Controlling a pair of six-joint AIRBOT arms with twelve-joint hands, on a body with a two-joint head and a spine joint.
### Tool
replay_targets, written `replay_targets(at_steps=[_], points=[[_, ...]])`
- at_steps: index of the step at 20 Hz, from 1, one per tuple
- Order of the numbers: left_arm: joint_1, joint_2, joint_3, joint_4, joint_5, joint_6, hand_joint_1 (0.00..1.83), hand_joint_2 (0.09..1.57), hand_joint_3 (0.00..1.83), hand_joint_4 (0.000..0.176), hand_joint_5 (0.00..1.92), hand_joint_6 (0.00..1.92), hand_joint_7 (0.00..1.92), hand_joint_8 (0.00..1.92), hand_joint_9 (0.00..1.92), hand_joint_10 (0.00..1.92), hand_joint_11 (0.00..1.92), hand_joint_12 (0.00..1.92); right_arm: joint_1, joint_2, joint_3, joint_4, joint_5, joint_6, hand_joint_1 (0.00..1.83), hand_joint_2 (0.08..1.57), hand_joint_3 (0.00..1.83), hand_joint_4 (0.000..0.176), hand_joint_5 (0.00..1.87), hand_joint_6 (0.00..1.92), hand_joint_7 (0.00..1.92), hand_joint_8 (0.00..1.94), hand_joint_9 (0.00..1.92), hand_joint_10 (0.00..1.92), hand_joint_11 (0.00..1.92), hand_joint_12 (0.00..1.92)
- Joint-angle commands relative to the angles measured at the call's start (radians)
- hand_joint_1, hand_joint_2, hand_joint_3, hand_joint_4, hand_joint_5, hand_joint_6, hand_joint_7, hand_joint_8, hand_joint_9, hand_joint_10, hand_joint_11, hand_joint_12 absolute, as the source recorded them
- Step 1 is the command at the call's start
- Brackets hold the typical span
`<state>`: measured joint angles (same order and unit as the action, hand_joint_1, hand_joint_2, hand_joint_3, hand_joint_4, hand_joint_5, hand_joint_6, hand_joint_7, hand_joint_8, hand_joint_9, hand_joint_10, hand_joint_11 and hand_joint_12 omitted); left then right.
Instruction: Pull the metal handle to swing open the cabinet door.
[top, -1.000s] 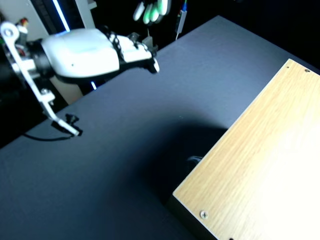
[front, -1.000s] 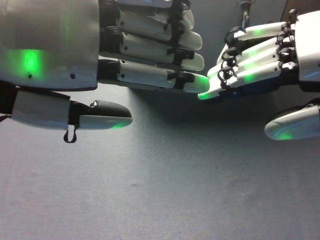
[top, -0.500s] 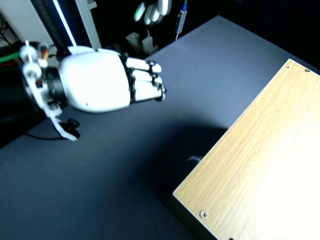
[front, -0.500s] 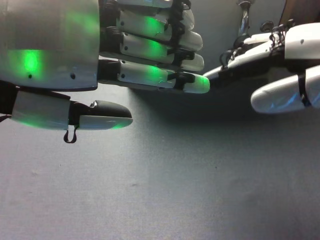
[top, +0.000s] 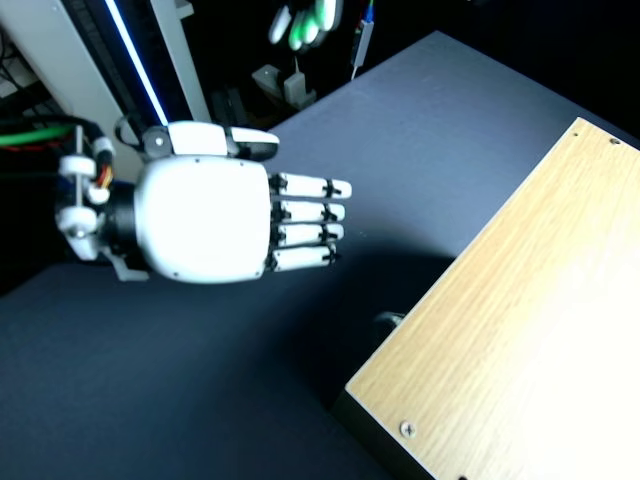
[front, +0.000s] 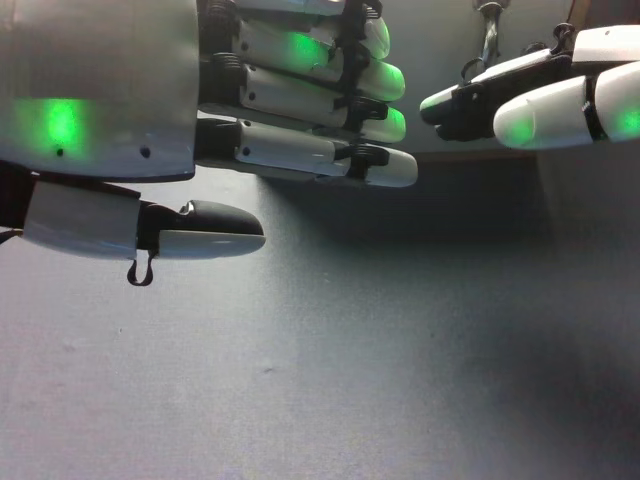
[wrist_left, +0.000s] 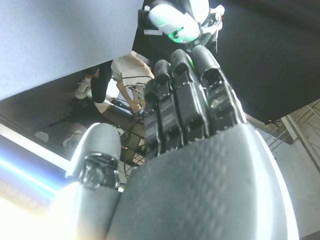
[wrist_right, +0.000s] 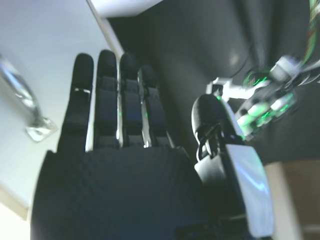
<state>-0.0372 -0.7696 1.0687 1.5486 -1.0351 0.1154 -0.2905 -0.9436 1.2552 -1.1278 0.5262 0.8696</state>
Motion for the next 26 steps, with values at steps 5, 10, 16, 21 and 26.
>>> replay_targets(at_steps=[5, 10, 16, 21, 26], points=[[-0.010, 0.007, -0.004, -0.098, -0.020, 0.007, 0.00, 1.57, 0.15, 0.000, 0.31, 0.00, 0.41, 0.00, 0.39, 0.00, 0.00, 0.85, 0.009, -0.001, 0.009, 0.132, -0.025, 0.025, 0.00, 1.57, 0.05, 0.000, 0.28, 0.00, 0.37, 0.00, 0.36, 0.00, 0.00, 0.95], [-0.010, 0.007, -0.004, -0.098, -0.020, 0.007, 0.00, 1.57, 0.14, 0.000, 0.31, 0.00, 0.41, 0.00, 0.40, 0.00, 0.00, 0.88, 0.010, -0.015, 0.028, 0.158, -0.095, 0.097, 0.00, 1.57, 0.05, 0.000, 0.26, 0.00, 0.35, 0.00, 0.35, 0.00, 0.00, 0.92], [-0.010, 0.007, -0.004, -0.098, -0.020, 0.007, 0.00, 1.57, 0.05, 0.000, 0.29, 0.00, 0.38, 0.00, 0.38, 0.00, 0.00, 0.92, 0.013, -0.019, 0.048, 0.169, -0.162, 0.168, 0.00, 1.56, 0.02, 0.000, 0.28, 0.00, 0.36, 0.01, 0.35, 0.00, 0.00, 0.92], [-0.010, 0.007, -0.004, -0.098, -0.020, 0.007, 0.00, 1.43, 0.00, 0.000, 0.29, 0.00, 0.34, 0.00, 0.34, 0.00, 0.00, 0.85, 0.013, -0.008, 0.056, 0.177, -0.177, 0.168, 0.00, 1.40, 0.00, 0.000, 0.27, 0.00, 0.34, 0.00, 0.33, 0.00, 0.00, 0.86], [-0.010, 0.007, -0.004, -0.098, -0.020, 0.007, 0.00, 1.26, 0.00, 0.103, 0.16, 0.00, 0.17, 0.01, 0.13, 0.00, 0.00, 0.45, 0.013, -0.008, 0.083, 0.179, -0.233, 0.168, 0.00, 1.21, 0.00, 0.071, 0.18, 0.00, 0.05, 0.00, 0.00, 0.00, 0.00, 0.03]])
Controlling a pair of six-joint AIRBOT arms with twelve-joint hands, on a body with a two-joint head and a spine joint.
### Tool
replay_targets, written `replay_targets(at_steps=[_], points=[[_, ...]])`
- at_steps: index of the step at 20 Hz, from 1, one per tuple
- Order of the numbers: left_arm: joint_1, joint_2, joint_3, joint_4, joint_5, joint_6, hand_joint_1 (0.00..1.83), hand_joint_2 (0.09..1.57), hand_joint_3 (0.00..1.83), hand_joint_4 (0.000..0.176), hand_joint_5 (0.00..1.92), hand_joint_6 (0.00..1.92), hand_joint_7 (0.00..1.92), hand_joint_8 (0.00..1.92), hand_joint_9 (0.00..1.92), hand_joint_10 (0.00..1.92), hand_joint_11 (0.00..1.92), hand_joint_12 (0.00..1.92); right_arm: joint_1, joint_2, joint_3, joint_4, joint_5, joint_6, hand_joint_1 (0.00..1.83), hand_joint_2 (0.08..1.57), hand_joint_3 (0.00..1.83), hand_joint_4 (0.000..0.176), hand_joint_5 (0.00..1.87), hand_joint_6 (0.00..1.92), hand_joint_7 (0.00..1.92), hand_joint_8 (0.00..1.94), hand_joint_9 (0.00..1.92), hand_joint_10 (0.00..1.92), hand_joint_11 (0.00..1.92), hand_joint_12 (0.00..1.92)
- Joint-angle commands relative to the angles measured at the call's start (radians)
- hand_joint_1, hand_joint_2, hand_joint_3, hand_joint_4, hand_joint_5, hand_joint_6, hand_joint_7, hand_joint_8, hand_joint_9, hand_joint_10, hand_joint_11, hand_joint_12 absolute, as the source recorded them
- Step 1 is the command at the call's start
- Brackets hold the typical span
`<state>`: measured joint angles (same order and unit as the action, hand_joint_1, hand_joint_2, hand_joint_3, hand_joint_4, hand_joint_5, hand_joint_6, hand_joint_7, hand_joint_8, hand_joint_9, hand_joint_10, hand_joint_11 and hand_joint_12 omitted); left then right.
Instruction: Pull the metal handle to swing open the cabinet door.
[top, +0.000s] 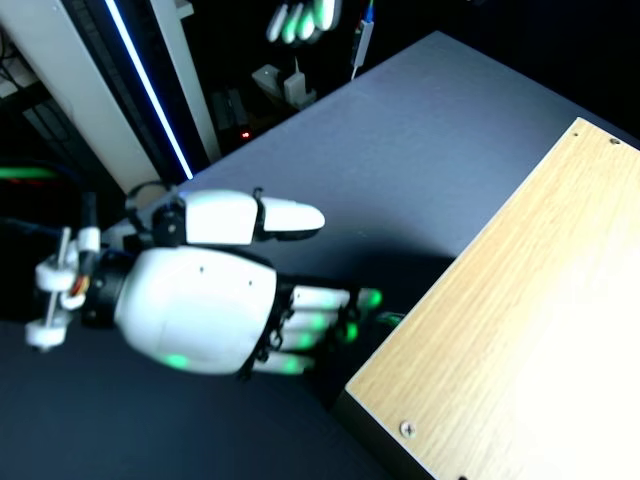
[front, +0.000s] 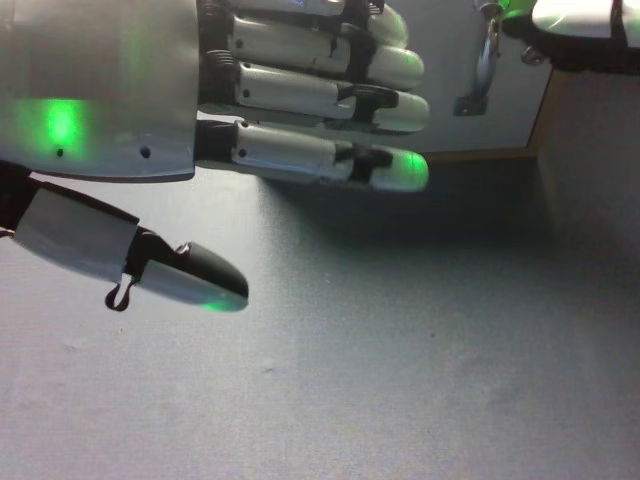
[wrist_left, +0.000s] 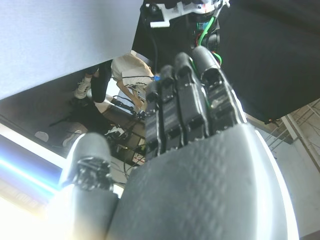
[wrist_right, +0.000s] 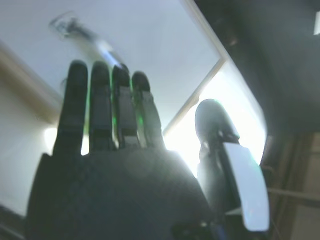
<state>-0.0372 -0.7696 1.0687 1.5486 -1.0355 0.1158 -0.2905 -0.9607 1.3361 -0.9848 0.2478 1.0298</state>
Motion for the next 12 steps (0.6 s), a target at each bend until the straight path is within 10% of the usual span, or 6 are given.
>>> replay_targets(at_steps=[1, 4, 5, 7, 12], points=[[-0.010, 0.007, -0.004, -0.098, -0.019, 0.007, 0.00, 1.22, 0.00, 0.140, 0.16, 0.00, 0.16, 0.00, 0.10, 0.00, 0.00, 0.34, 0.013, 0.009, 0.008, 0.041, 0.037, 0.008, 0.00, 1.21, 0.00, 0.075, 0.17, 0.00, 0.08, 0.02, 0.01, 0.00, 0.00, 0.01], [-0.010, 0.007, -0.004, -0.098, -0.019, 0.007, 0.00, 1.16, 0.00, 0.131, 0.18, 0.00, 0.18, 0.00, 0.13, 0.00, 0.00, 0.45, 0.013, 0.009, 0.012, 0.045, 0.034, 0.008, 0.00, 1.21, 0.00, 0.049, 0.19, 0.00, 0.16, 0.00, 0.11, 0.01, 0.00, 0.43], [-0.010, 0.007, -0.004, -0.098, -0.019, 0.007, 0.00, 1.16, 0.00, 0.104, 0.20, 0.01, 0.21, 0.01, 0.16, 0.01, 0.00, 0.54, 0.013, 0.009, 0.012, 0.045, 0.034, 0.008, 0.00, 1.25, 0.01, 0.012, 0.21, 0.00, 0.18, 0.01, 0.15, 0.01, 0.00, 0.56], [-0.010, 0.007, -0.004, -0.098, -0.019, 0.007, 0.00, 1.19, 0.00, 0.012, 0.23, 0.01, 0.27, 0.01, 0.23, 0.02, 0.00, 0.69, 0.013, 0.009, 0.011, 0.045, 0.031, 0.008, 0.00, 1.34, 0.02, 0.000, 0.21, 0.00, 0.23, 0.01, 0.22, 0.02, 0.00, 0.74], [-0.010, 0.007, -0.004, -0.098, -0.019, 0.007, 0.00, 1.56, 0.05, 0.000, 0.17, 0.00, 0.25, 0.00, 0.22, 0.00, 0.00, 0.60, 0.013, 0.009, 0.000, 0.045, 0.016, 0.008, 0.00, 1.31, 0.00, 0.000, 0.20, 0.00, 0.24, 0.00, 0.22, 0.00, 0.00, 0.65]])
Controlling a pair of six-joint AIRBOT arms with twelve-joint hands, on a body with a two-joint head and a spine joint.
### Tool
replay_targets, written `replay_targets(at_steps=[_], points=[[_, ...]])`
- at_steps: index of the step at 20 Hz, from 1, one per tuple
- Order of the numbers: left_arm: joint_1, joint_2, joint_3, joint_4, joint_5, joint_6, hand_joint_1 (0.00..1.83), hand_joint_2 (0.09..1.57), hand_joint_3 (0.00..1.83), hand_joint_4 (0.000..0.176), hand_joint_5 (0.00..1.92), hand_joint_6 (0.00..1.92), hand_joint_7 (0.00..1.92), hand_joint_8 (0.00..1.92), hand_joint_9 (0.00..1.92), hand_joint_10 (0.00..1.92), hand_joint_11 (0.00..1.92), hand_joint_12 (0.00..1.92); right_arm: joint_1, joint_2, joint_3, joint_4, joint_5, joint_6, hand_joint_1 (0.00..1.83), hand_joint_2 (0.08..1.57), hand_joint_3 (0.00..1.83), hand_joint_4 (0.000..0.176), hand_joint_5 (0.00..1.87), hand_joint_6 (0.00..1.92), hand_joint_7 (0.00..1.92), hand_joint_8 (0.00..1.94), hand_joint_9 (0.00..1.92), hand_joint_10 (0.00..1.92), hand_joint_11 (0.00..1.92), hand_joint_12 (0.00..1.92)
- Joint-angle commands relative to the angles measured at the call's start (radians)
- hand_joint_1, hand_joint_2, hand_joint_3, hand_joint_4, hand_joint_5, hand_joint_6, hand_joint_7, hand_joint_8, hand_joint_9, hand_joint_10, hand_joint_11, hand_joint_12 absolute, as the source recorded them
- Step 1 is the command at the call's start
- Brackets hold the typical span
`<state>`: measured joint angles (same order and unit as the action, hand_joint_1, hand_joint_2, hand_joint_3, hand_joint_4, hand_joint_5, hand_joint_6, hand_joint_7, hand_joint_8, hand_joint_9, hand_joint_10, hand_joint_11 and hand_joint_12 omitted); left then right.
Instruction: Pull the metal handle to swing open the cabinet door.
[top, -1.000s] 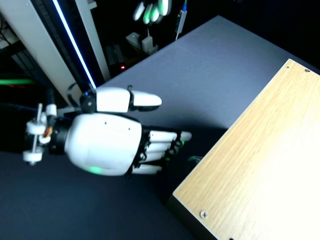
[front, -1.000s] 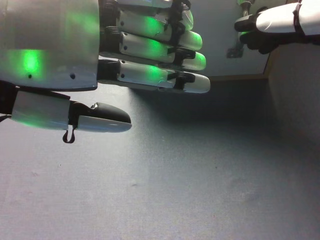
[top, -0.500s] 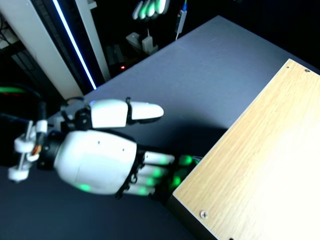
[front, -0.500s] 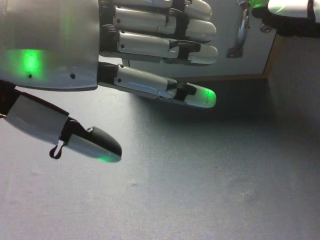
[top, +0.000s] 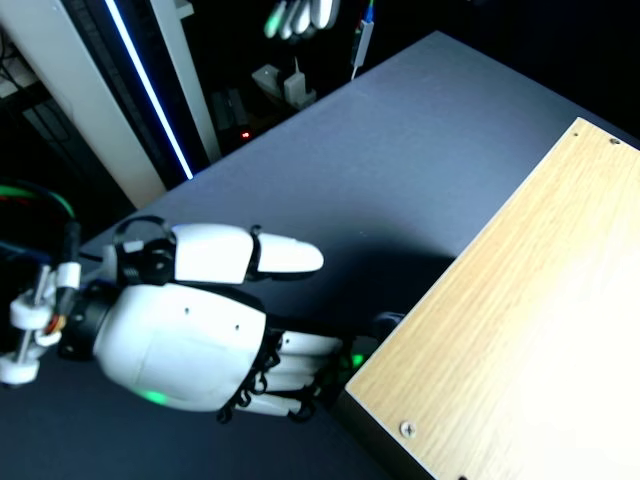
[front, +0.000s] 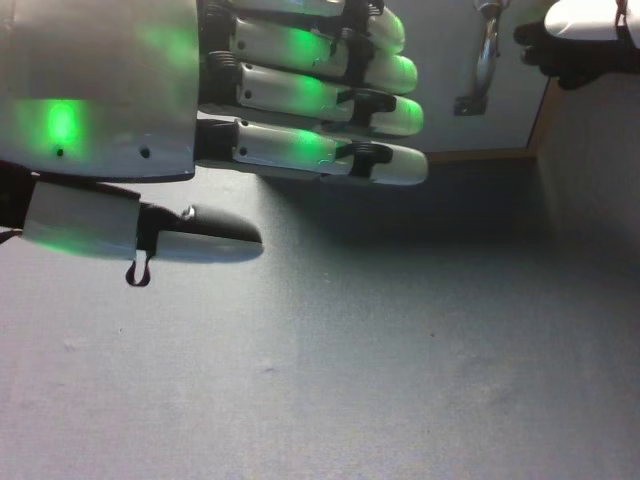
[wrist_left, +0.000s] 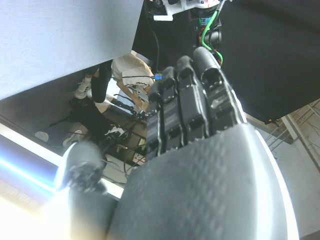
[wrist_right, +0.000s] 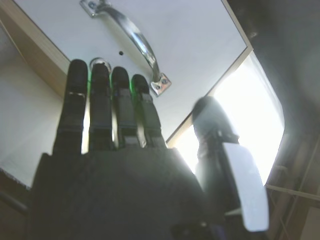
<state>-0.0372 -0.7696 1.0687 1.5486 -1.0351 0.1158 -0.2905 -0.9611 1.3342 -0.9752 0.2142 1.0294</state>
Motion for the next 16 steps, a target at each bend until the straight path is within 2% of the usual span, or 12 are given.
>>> replay_targets(at_steps=[1, 3, 4, 11, 16], points=[[-0.010, 0.007, -0.004, -0.098, -0.020, 0.007, 0.00, 1.57, 0.04, 0.000, 0.11, 0.00, 0.18, 0.01, 0.17, 0.00, 0.00, 0.49, 0.013, 0.010, -0.001, 0.035, 0.048, 0.008, 0.00, 1.28, 0.00, 0.000, 0.13, 0.00, 0.16, 0.01, 0.14, 0.00, 0.00, 0.48], [-0.010, 0.007, -0.004, -0.098, -0.020, 0.007, 0.00, 1.57, 0.03, 0.000, 0.07, 0.00, 0.12, 0.00, 0.12, 0.00, 0.00, 0.36, 0.013, 0.010, -0.004, 0.033, 0.044, 0.008, 0.00, 1.27, 0.00, 0.000, 0.01, 0.00, 0.02, 0.00, 0.01, 0.00, 0.00, 0.07], [-0.010, 0.007, -0.004, -0.098, -0.020, 0.007, 0.00, 1.57, 0.03, 0.000, 0.07, 0.00, 0.10, 0.00, 0.10, 0.00, 0.00, 0.33, 0.013, 0.010, -0.005, 0.033, 0.037, 0.008, 0.00, 1.28, 0.00, 0.000, 0.00, 0.00, 0.00, 0.00, 0.00, 0.00, 0.00, 0.01], [-0.010, 0.007, -0.004, -0.098, -0.020, 0.007, 0.00, 1.57, 0.08, 0.000, 0.10, 0.00, 0.11, 0.00, 0.10, 0.00, 0.00, 0.29, 0.014, 0.002, -0.004, 0.033, 0.020, 0.008, 0.00, 1.45, 0.06, 0.000, 0.04, 0.01, 0.03, 0.01, 0.00, 0.00, 0.02, 0.01], [-0.010, 0.007, -0.004, -0.098, -0.020, 0.007, 0.00, 1.57, 0.09, 0.000, 0.11, 0.00, 0.12, 0.00, 0.11, 0.00, 0.00, 0.32, 0.014, -0.011, -0.007, 0.033, 0.014, 0.008, 0.00, 1.48, 0.05, 0.000, 0.07, 0.00, 0.06, 0.00, 0.03, 0.00, 0.04, 0.04]])
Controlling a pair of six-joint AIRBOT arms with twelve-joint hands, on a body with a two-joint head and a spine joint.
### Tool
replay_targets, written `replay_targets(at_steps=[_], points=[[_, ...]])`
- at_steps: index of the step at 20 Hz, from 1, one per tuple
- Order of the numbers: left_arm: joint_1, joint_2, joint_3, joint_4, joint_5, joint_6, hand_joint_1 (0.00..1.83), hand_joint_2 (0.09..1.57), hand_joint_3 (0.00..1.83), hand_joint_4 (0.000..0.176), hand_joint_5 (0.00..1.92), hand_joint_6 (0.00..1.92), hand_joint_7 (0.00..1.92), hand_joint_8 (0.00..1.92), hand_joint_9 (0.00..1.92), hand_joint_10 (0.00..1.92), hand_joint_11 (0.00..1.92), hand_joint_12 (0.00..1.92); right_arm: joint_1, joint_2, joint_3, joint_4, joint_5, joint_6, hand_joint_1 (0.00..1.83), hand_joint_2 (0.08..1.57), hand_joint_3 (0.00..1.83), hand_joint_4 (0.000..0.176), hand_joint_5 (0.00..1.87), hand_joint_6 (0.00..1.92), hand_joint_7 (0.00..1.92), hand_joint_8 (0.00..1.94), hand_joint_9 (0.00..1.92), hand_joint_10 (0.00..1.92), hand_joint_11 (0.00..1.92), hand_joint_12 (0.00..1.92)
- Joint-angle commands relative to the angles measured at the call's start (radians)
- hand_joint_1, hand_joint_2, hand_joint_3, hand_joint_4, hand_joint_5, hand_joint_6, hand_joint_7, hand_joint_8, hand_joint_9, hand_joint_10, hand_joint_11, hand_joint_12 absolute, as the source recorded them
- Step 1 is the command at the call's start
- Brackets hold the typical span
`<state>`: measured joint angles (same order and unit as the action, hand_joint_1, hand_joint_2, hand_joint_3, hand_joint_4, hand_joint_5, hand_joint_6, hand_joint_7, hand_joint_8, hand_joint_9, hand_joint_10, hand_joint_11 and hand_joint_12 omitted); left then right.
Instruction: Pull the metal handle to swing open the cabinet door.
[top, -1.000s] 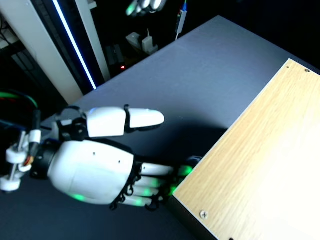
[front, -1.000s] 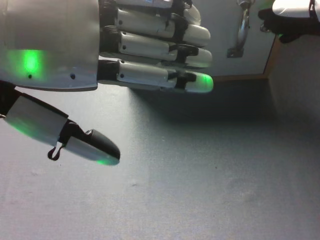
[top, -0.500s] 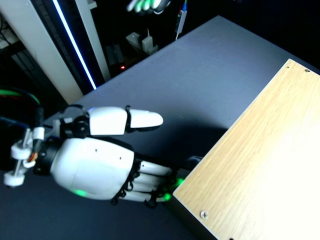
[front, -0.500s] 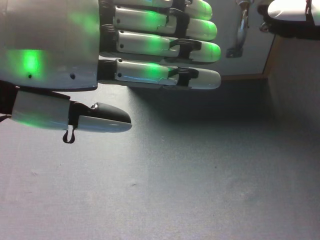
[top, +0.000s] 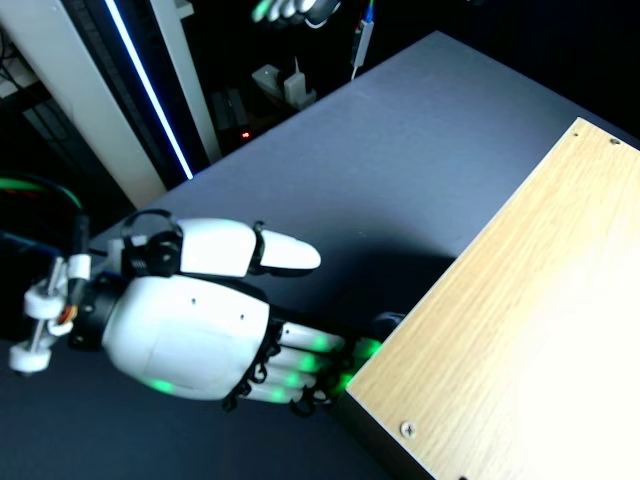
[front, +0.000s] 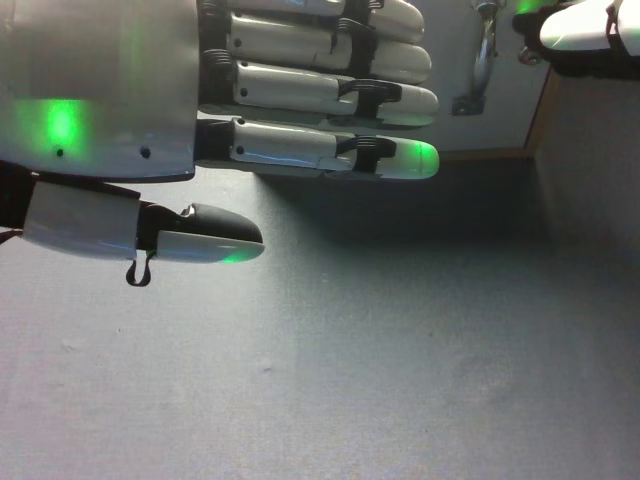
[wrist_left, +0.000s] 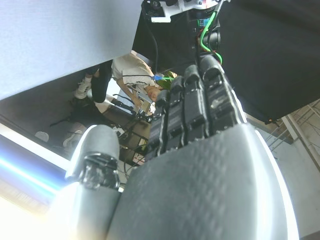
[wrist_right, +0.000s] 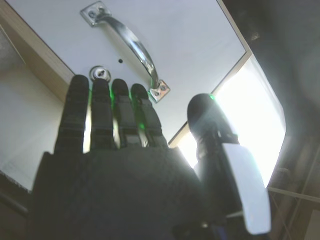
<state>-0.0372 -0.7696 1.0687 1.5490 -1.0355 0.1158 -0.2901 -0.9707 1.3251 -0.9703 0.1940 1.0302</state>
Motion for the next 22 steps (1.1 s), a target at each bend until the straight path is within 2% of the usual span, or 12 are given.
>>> replay_targets(at_steps=[1, 2, 4, 7, 11, 14, 22], points=[[-0.010, 0.007, -0.004, -0.098, -0.019, 0.007, 0.00, 1.57, 0.08, 0.000, 0.11, 0.00, 0.13, 0.00, 0.11, 0.00, 0.00, 0.33, 0.014, -0.006, 0.003, 0.028, 0.029, 0.008, 0.00, 1.48, 0.05, 0.000, 0.08, 0.00, 0.07, 0.00, 0.04, 0.01, 0.04, 0.04], [-0.010, 0.007, -0.004, -0.098, -0.019, 0.007, 0.00, 1.57, 0.08, 0.000, 0.12, 0.00, 0.13, 0.00, 0.12, 0.00, 0.00, 0.34, 0.014, -0.009, 0.003, 0.028, 0.025, 0.008, 0.00, 1.48, 0.05, 0.000, 0.08, 0.01, 0.08, 0.01, 0.05, 0.01, 0.05, 0.04], [-0.010, 0.007, -0.004, -0.098, -0.019, 0.007, 0.00, 1.57, 0.08, 0.000, 0.12, 0.00, 0.14, 0.00, 0.12, 0.00, 0.00, 0.37, 0.014, -0.019, 0.003, 0.028, 0.016, 0.008, 0.00, 1.51, 0.00, 0.000, 0.10, 0.00, 0.10, 0.00, 0.07, 0.01, 0.00, 0.22], [-0.010, 0.007, -0.004, -0.098, -0.019, 0.007, 0.00, 1.57, 0.09, 0.000, 0.13, 0.00, 0.14, 0.00, 0.13, 0.00, 0.00, 0.40, 0.014, -0.032, -0.001, 0.028, 0.002, 0.008, 0.00, 1.50, 0.00, 0.000, 0.11, 0.00, 0.12, 0.00, 0.09, 0.01, 0.00, 0.27], [-0.010, 0.007, -0.004, -0.098, -0.019, 0.007, 0.00, 1.57, 0.11, 0.000, 0.12, 0.00, 0.13, 0.00, 0.12, 0.00, 0.00, 0.37, 0.014, -0.052, -0.003, 0.028, -0.031, 0.008, 0.00, 1.50, 0.00, 0.000, 0.12, 0.01, 0.12, 0.00, 0.09, 0.00, 0.00, 0.28], [-0.010, 0.007, -0.004, -0.098, -0.019, 0.007, 0.00, 1.57, 0.11, 0.000, 0.14, 0.00, 0.15, 0.00, 0.14, 0.00, 0.00, 0.42, 0.014, -0.063, -0.003, 0.028, -0.050, 0.008, 0.00, 1.49, 0.00, 0.000, 0.12, 0.00, 0.12, 0.00, 0.09, 0.00, 0.00, 0.29], [-0.010, 0.007, -0.004, -0.098, -0.019, 0.007, 0.00, 1.57, 0.12, 0.000, 0.15, 0.00, 0.16, 0.00, 0.15, 0.00, 0.00, 0.42, 0.014, -0.090, -0.014, 0.026, -0.053, 0.008, 0.00, 1.50, 0.00, 0.000, 0.14, 0.00, 0.14, 0.00, 0.10, 0.00, 0.00, 0.33]])
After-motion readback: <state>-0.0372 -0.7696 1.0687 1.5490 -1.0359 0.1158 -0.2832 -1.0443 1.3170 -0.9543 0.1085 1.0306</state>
